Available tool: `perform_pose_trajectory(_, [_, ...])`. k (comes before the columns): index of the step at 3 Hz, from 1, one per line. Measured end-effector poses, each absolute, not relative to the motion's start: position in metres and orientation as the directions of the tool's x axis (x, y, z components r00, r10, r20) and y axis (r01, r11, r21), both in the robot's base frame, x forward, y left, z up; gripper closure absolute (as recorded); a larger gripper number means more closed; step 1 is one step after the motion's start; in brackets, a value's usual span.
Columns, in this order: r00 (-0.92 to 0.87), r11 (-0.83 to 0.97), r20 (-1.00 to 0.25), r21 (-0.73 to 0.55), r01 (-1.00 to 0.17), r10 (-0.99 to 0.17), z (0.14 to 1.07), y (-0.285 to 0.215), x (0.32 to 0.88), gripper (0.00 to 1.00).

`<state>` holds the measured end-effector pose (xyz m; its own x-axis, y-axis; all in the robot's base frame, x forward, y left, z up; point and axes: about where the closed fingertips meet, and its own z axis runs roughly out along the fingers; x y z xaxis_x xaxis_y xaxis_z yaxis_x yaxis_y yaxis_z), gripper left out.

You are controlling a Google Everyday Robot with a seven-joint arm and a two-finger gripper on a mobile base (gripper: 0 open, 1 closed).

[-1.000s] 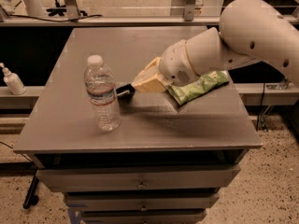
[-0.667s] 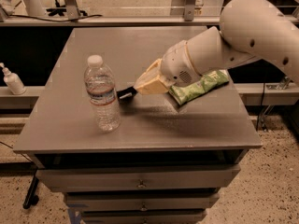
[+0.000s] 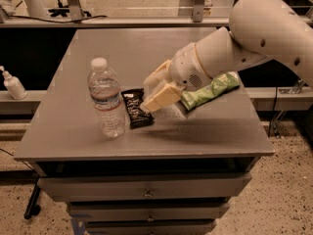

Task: Move rxbar chocolate near water bottle

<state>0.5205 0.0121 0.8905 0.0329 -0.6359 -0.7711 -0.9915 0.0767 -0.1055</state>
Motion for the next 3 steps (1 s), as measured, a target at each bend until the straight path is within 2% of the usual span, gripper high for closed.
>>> perform_pose_trajectory(1, [0.036,0.072,-0.765,-0.107,-0.992,-0.643,0.890,0.011,0.520,0.00])
perform_pose_trajectory(2, [0.031,0.113,-0.751,-0.140,-0.984,-0.660,0.892,-0.001,0.535,0.00])
perform_pose_trajectory(3, [0.048,0.179,-0.738,-0.225,-0.958,-0.673,0.902,-0.025,0.572,0.00])
